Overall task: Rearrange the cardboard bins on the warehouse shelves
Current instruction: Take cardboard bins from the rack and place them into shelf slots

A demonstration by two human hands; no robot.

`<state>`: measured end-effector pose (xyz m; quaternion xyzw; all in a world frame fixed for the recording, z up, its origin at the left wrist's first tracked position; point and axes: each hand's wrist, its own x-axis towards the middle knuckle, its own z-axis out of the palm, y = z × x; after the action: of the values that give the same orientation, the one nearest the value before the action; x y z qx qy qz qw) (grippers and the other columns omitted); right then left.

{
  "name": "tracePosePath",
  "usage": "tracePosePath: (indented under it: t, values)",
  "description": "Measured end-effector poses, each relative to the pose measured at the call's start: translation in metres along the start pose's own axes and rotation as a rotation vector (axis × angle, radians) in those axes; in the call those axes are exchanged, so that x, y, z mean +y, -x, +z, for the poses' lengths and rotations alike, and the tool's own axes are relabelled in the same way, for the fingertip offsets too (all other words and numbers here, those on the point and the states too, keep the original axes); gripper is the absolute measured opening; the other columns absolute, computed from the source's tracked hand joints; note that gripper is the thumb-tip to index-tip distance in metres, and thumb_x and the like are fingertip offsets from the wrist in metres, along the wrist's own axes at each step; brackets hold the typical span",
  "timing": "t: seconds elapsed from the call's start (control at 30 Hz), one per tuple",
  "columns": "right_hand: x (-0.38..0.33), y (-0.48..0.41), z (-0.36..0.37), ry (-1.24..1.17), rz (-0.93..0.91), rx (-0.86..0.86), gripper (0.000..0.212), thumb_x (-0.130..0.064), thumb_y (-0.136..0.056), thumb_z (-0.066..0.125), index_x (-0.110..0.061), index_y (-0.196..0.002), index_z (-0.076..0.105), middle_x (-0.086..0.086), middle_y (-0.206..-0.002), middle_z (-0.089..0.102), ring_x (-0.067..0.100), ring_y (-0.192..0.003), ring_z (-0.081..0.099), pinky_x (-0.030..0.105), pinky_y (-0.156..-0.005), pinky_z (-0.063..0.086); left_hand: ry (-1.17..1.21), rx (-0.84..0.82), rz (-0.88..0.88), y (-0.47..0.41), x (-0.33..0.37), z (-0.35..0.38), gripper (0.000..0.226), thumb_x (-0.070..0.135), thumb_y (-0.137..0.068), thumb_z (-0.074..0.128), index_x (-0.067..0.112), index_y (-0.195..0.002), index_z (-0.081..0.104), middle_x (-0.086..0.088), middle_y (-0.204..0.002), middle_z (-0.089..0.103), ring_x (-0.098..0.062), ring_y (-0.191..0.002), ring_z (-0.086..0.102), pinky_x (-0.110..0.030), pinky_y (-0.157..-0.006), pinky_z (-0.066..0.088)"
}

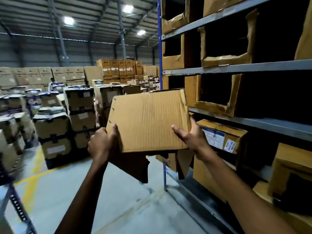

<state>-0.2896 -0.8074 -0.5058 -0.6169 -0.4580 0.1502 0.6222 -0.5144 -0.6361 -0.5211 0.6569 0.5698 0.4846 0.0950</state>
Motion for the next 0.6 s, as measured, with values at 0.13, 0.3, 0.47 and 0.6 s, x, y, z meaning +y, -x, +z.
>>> tracePosePath:
  t: [0.13,0.3,0.47,0.6]
  values:
    - [0.065,-0.037,-0.012,-0.067,0.203,-0.097,0.062,-0.035,-0.083,0.072,-0.023,-0.136,0.042,0.003,-0.118,0.061,0.019,-0.103,0.062,0.042,-0.092,0.053,-0.094,-0.106,-0.017,0.011,-0.009,0.052,0.058,0.064,-0.091,0.042,0.013,-0.101,0.068,-0.017,-0.1,0.067,-0.039,-0.097,0.062,-0.034,-0.068,0.04]
    - [0.15,-0.075,-0.04,-0.109,0.431,-0.136,0.06,-0.033,-0.082,0.072,-0.019,-0.134,0.044,0.004,-0.115,0.061,0.019,-0.1,0.061,0.036,-0.086,0.052,-0.023,-0.319,0.011,0.035,-0.012,0.123,0.071,0.072,-0.084,0.035,0.015,-0.112,0.066,-0.011,-0.105,0.069,-0.034,-0.103,0.061,-0.037,-0.076,0.046]
    - [0.236,-0.09,-0.06,-0.147,0.615,-0.092,0.042,-0.029,-0.084,0.07,-0.022,-0.119,0.048,-0.001,-0.105,0.061,0.013,-0.091,0.059,0.029,-0.072,0.047,0.32,-0.763,-0.109,0.06,-0.027,0.185,0.099,0.074,-0.07,0.059,0.022,-0.15,0.035,0.008,-0.152,0.038,-0.009,-0.138,0.037,-0.035,-0.116,0.03]
    - [0.286,-0.086,-0.065,-0.152,0.738,0.043,0.018,-0.029,-0.084,0.067,-0.019,-0.097,0.061,0.001,-0.092,0.065,0.015,-0.079,0.06,0.025,-0.064,0.046,0.12,-0.924,-0.022,0.074,-0.053,0.222,0.104,0.04,-0.068,0.086,0.02,-0.153,0.029,0.013,-0.148,0.036,-0.004,-0.136,0.035,-0.028,-0.111,0.033]
